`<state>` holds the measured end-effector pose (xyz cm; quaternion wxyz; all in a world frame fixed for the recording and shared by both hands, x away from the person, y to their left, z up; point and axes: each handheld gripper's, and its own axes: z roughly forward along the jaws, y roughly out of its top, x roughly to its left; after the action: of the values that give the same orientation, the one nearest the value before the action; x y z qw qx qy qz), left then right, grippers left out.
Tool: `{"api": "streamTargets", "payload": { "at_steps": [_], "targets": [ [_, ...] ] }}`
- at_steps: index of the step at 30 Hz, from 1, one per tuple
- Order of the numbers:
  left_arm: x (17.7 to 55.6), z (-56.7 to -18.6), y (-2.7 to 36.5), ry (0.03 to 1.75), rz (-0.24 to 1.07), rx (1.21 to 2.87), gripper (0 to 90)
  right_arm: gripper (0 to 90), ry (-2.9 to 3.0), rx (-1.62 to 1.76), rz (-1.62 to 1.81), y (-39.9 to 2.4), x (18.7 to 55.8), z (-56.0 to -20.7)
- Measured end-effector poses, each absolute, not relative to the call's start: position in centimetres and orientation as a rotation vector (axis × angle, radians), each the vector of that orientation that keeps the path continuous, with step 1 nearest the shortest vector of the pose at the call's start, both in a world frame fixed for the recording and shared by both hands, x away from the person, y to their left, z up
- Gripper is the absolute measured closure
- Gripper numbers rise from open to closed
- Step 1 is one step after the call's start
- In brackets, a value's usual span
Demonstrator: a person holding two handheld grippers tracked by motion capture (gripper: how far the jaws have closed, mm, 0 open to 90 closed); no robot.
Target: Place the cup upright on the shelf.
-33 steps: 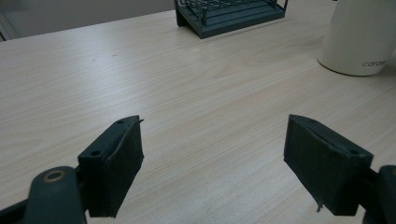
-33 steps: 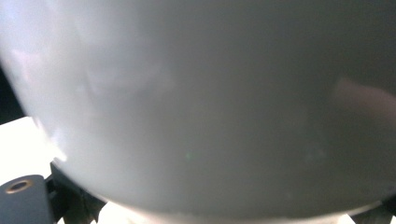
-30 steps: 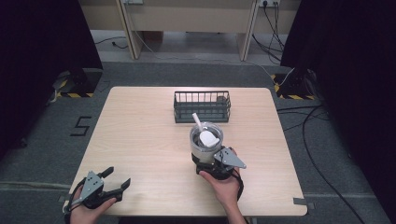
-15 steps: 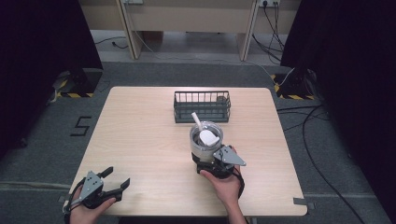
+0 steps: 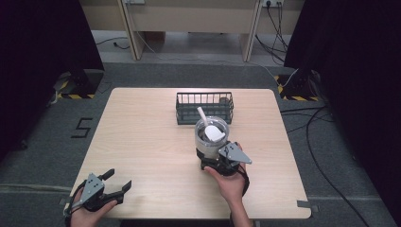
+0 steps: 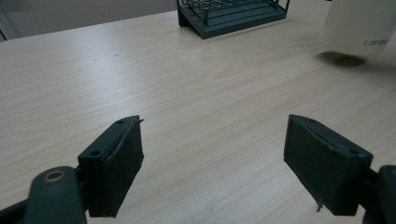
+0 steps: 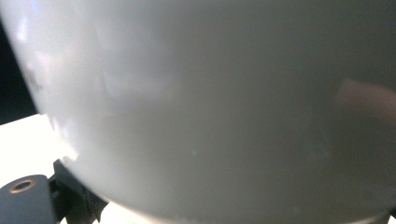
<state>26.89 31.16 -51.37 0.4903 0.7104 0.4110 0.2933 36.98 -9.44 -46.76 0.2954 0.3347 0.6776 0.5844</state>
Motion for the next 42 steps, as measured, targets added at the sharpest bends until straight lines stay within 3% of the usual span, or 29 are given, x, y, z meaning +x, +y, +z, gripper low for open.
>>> {"api": "streamTargets", "payload": {
  "at_steps": [42],
  "targets": [
    [26.9, -51.4, 31.5, 1.011, 0.712, 1.703, 19.2, 9.4, 1.692, 0.901, 1.575, -9.7, 43.0, -40.8]
  ]
}}
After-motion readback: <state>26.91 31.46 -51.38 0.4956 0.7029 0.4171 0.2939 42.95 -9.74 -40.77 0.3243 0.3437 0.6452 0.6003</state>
